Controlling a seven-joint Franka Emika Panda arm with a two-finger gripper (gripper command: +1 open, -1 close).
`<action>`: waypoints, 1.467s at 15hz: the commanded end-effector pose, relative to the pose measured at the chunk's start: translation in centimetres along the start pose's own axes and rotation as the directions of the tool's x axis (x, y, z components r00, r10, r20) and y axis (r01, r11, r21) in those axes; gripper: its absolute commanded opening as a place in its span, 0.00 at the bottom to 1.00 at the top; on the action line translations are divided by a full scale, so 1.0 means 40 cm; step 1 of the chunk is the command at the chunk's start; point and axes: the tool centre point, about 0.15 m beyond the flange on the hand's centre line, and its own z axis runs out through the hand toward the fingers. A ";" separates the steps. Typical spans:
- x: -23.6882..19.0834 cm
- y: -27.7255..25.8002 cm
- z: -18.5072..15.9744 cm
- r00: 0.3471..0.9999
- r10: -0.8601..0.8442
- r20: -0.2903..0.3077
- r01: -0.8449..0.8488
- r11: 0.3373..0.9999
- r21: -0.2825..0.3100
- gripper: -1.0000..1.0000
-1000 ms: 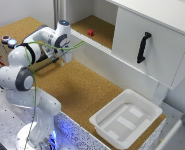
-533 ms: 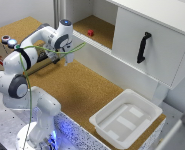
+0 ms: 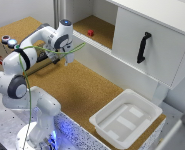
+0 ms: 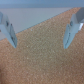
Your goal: Grasp the drawer handle and close it
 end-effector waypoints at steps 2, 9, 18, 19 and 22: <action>0.001 0.019 -0.010 1.000 -0.014 0.020 0.014 1.000 -0.004 1.00; 0.051 0.159 -0.061 0.999 0.003 -0.049 -0.012 0.982 -0.189 1.00; 0.122 0.416 -0.196 0.992 0.044 -0.121 -0.070 0.972 -0.224 1.00; 0.127 0.440 -0.202 0.990 0.052 -0.133 -0.080 0.973 -0.216 1.00; 0.154 0.529 -0.211 0.989 0.047 -0.138 -0.075 0.976 -0.206 1.00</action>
